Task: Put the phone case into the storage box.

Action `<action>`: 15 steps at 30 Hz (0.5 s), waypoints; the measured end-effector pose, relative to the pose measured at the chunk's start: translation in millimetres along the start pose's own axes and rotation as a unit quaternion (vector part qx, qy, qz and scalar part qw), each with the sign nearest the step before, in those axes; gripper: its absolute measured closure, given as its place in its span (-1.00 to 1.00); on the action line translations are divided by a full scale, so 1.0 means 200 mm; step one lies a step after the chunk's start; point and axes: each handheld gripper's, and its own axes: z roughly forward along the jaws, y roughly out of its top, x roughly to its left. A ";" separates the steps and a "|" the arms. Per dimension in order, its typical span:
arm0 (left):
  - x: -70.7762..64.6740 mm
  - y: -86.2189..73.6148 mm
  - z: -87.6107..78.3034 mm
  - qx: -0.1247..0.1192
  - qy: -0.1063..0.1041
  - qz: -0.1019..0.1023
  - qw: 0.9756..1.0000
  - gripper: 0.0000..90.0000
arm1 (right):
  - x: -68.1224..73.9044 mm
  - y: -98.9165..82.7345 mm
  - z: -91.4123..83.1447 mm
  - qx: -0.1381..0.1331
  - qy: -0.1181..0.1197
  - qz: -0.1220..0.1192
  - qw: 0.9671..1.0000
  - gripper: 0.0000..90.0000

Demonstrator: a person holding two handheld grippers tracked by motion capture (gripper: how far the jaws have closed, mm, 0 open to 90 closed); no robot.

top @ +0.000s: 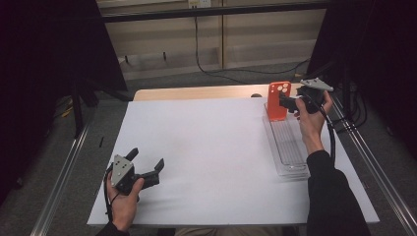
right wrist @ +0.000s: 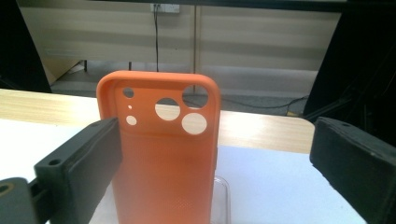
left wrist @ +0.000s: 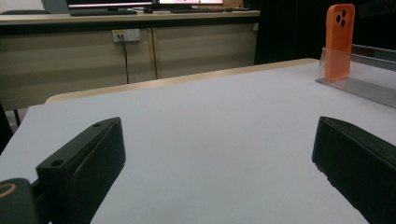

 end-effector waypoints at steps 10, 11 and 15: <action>0.00 0.00 -0.01 -0.002 0.003 0.003 1.000 -0.94 | 0.04 -0.05 -0.05 -0.036 0.002 0.009 0.999 -0.94; 0.00 0.00 -0.01 -0.002 0.002 0.003 1.000 -0.94 | 0.04 -0.05 -0.05 -0.037 0.003 0.013 0.999 -0.94; 0.00 0.00 -0.01 -0.004 0.003 0.003 1.000 -0.94 | 0.05 -0.08 -0.08 -0.044 0.012 0.008 0.999 -0.96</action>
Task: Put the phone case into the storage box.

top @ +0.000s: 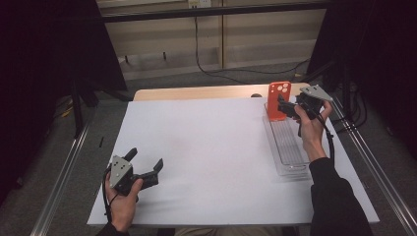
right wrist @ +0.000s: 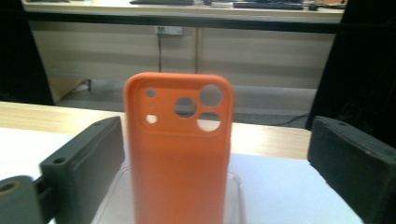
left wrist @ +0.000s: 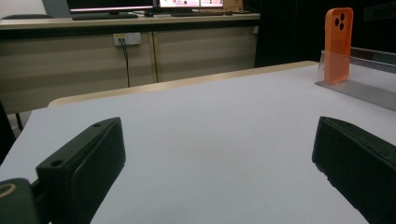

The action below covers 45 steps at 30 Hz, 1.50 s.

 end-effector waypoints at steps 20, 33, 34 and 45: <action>0.00 0.00 -0.01 -0.002 0.001 0.001 1.000 -0.94 | 0.04 -0.05 -0.21 -0.035 0.041 -0.013 0.998 -0.98; 0.00 0.00 -0.02 -0.003 0.007 -0.003 1.000 -0.95 | 0.08 -0.08 -0.34 -0.043 0.070 -0.026 0.996 -0.98; 0.00 0.00 -0.02 -0.004 0.008 -0.002 1.000 -0.95 | 0.08 -0.08 -0.35 -0.044 0.071 -0.026 0.996 -0.98; 0.00 0.00 -0.02 -0.008 0.007 -0.003 1.000 -0.95 | 0.10 -0.11 -0.44 -0.048 0.087 -0.023 0.995 -0.97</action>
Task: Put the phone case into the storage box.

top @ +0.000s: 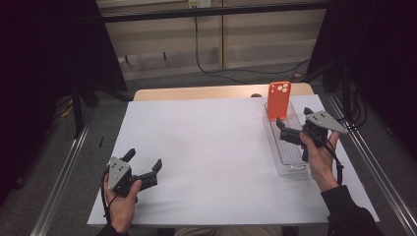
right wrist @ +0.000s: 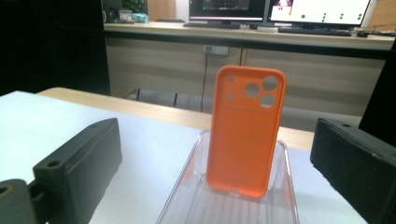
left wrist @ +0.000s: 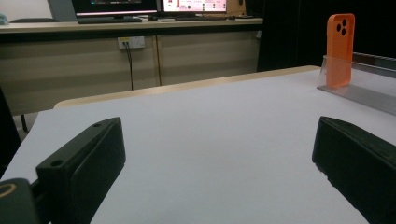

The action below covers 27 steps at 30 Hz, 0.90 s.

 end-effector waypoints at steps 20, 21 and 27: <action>-0.01 0.00 -0.01 -0.002 0.000 0.001 1.000 -0.94 | 0.02 -0.05 -0.18 -0.018 0.004 -0.007 1.000 -0.97; 0.00 0.00 -0.02 -0.001 0.000 0.003 1.000 -0.94 | 0.02 -0.06 -0.18 -0.020 0.003 -0.005 1.000 -0.97; 0.00 0.00 -0.03 -0.004 0.001 0.000 1.000 -0.94 | 0.01 -0.10 -0.23 -0.020 -0.007 -0.005 1.000 -0.97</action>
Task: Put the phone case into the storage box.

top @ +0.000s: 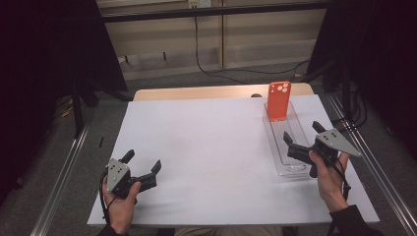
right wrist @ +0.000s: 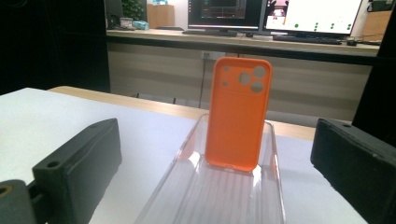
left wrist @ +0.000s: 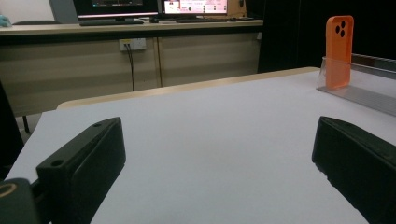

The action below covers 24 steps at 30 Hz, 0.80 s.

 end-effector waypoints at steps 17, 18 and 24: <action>-0.01 0.00 -0.02 0.000 0.000 0.003 1.000 -0.94 | -0.01 -0.09 -0.17 0.002 -0.008 0.004 1.000 -0.98; -0.01 0.00 -0.02 0.000 0.000 0.002 1.000 -0.94 | -0.01 -0.10 -0.18 0.002 -0.010 0.005 1.000 -0.98; -0.01 -0.02 -0.04 0.010 -0.001 0.007 1.000 -0.94 | -0.02 -0.13 -0.24 -0.003 -0.018 0.001 1.000 -0.98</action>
